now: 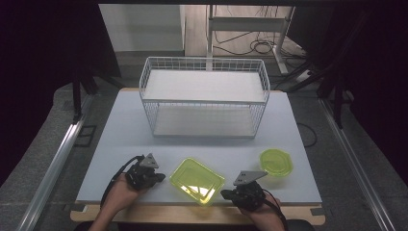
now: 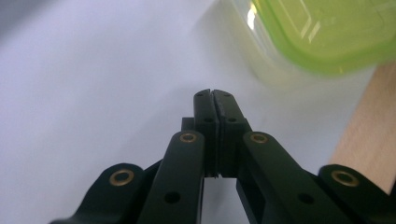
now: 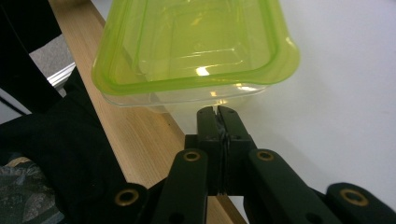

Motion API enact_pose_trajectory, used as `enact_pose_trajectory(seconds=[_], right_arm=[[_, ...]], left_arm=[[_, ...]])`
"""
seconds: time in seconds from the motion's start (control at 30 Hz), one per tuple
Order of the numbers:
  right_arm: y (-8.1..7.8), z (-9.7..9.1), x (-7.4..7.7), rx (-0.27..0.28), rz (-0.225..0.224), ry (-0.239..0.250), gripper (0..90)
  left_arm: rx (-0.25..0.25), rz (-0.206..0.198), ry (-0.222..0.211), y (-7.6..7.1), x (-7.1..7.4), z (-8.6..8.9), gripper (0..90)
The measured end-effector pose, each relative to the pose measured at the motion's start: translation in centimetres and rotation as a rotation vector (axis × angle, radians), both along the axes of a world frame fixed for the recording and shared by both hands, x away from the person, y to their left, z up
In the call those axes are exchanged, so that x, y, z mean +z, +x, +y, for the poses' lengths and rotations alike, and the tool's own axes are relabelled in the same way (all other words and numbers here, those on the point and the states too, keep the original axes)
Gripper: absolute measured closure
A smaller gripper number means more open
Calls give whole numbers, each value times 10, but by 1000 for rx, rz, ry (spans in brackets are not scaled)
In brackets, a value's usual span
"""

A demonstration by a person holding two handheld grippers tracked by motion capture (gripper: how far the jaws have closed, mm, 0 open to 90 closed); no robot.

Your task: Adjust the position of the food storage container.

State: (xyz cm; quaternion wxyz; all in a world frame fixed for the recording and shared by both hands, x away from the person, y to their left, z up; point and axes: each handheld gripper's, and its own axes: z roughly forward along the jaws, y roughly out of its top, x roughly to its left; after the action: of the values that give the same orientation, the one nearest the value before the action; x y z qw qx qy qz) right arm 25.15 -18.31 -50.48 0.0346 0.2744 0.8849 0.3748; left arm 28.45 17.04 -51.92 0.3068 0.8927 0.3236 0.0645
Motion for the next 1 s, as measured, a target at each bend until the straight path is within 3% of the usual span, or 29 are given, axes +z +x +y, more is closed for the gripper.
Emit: enact_pose_trajectory(seconds=[0.07,0.23,0.43,0.73,1.0], right_arm=[[0,2,-1,-2,10,-5,877],[3,11,-4,18,9,-25,873],[16,10,0,-7,5,-23,869],[51,5,1,-51,12,-36,867],[64,11,-1,-47,1,-65,867]], left_arm=[[-6,-5,-2,2,0,-3,892],[-22,-3,-61,-3,0,-12,878],[-40,8,-33,-4,-4,-22,878],[-41,5,-50,-10,-3,-29,877],[-52,2,-52,-18,-2,-32,878]])
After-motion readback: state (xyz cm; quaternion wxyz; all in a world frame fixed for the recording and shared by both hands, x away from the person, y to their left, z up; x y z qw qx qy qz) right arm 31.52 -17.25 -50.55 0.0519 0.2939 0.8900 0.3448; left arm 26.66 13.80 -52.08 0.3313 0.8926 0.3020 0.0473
